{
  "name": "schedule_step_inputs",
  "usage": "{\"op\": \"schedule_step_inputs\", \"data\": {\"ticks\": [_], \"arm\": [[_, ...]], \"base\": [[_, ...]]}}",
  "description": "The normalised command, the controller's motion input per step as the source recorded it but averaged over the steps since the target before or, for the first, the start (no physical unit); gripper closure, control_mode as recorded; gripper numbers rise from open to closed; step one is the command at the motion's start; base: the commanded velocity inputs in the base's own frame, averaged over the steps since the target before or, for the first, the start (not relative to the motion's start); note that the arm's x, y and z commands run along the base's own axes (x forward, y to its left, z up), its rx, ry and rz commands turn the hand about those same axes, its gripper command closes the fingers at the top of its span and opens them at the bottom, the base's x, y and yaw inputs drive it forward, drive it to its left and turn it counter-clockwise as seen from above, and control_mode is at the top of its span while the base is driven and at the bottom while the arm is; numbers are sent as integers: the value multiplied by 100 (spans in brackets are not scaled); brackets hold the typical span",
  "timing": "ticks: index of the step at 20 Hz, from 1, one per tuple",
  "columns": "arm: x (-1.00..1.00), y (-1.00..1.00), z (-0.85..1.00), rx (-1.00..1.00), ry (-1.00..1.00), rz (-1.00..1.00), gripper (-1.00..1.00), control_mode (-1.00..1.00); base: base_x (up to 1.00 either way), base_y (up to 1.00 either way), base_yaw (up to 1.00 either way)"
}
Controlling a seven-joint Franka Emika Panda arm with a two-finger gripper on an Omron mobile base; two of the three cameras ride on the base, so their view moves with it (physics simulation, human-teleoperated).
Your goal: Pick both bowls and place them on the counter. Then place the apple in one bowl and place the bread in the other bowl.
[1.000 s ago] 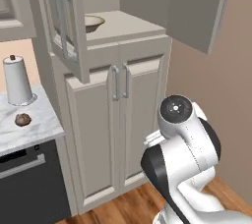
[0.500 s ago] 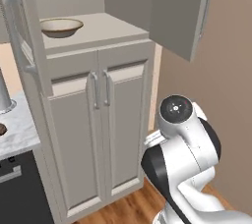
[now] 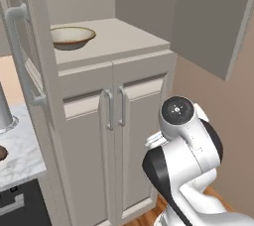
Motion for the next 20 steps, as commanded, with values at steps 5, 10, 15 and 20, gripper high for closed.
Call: {"op": "schedule_step_inputs", "data": {"ticks": [5,10,15,20], "arm": [[0,0,0,0,0,0,-100,100],[0,0,0,0,0,0,-100,100],[0,0,0,0,0,0,-100,100],[0,0,0,0,0,0,-100,100]], "base": [[52,-5,0],[56,-1,4],[60,0,10],[31,-5,9]]}}
